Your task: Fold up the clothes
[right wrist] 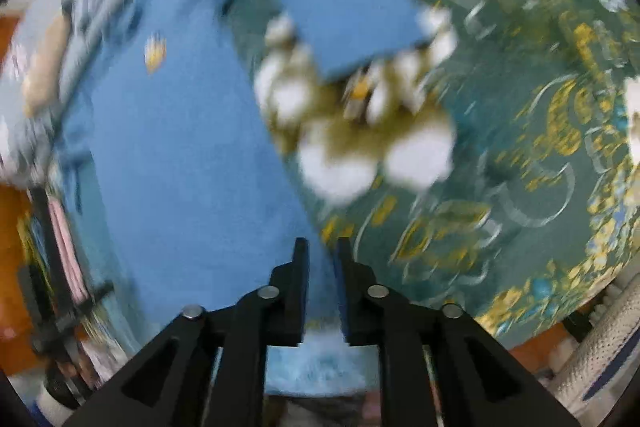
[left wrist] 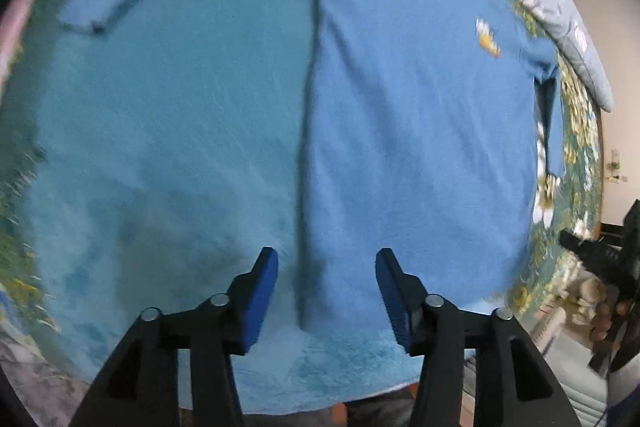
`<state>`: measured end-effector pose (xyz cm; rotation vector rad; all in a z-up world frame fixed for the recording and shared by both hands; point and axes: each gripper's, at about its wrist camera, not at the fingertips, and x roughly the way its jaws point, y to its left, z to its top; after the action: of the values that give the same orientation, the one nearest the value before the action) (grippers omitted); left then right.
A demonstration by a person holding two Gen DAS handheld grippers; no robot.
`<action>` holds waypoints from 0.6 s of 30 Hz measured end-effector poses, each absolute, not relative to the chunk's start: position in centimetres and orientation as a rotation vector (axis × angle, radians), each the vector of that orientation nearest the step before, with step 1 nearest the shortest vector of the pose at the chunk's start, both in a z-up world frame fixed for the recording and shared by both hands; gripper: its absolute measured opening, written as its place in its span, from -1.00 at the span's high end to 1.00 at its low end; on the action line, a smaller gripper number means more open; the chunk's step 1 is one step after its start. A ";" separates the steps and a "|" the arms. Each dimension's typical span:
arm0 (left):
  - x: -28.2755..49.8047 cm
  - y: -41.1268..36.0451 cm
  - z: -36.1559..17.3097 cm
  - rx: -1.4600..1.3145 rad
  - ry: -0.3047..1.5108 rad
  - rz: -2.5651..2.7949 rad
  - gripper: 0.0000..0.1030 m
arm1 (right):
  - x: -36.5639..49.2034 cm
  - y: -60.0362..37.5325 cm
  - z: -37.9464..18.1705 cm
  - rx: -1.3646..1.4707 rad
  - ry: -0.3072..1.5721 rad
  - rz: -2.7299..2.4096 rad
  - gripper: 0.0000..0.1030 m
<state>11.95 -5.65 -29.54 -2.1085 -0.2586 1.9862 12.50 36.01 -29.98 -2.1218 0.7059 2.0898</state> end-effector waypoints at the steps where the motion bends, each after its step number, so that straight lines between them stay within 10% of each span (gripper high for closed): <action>1: 11.3 -5.8 -28.6 -2.090 -0.241 2.032 -0.22 | 12.0 37.1 -29.7 -2.048 0.759 2.091 0.41; 16: 1.8 -8.6 -23.7 -1.878 -0.419 2.350 -0.35 | 7.3 39.4 -34.3 -1.601 1.206 1.882 0.36; 18: 1.0 -8.8 -23.7 -1.868 -0.434 2.362 -0.36 | 6.7 38.6 -34.2 -1.603 1.207 1.889 0.75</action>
<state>0.97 -8.76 -23.70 -1.8679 -0.4343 2.3621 6.66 38.61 -34.21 -1.6035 1.2066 1.8889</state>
